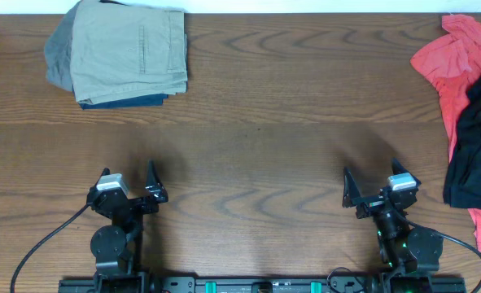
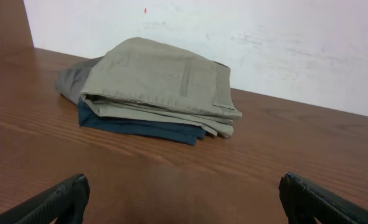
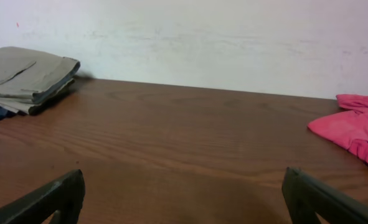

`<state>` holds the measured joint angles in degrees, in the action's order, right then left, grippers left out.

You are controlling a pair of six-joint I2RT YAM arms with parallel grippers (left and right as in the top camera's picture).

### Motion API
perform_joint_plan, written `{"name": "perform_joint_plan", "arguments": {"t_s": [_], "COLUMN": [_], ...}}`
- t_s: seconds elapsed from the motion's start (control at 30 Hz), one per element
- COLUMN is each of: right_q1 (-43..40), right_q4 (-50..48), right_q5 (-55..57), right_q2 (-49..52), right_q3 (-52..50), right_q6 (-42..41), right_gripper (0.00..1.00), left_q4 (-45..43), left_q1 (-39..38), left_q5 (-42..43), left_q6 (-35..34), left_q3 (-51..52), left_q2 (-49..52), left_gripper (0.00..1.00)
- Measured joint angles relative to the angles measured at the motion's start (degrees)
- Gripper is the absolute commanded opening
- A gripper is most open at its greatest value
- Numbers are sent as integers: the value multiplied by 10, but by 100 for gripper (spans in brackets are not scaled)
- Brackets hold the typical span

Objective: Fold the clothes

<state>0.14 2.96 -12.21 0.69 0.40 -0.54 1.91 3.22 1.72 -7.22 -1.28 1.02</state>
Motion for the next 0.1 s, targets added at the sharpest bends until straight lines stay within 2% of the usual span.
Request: {"name": "perform_joint_plan", "arguments": {"t_s": [0.1], "right_q1": [0], "right_q4": [0], "right_q5": [0], "right_q2": [0], "right_q3": [0], "right_q6": [0], "right_gripper": [99], "left_q4": [0], "left_q1": [0], "left_q5": [0], "left_q6": [0], "left_q3": [0], "left_q2": [0], "left_gripper": [98]}}
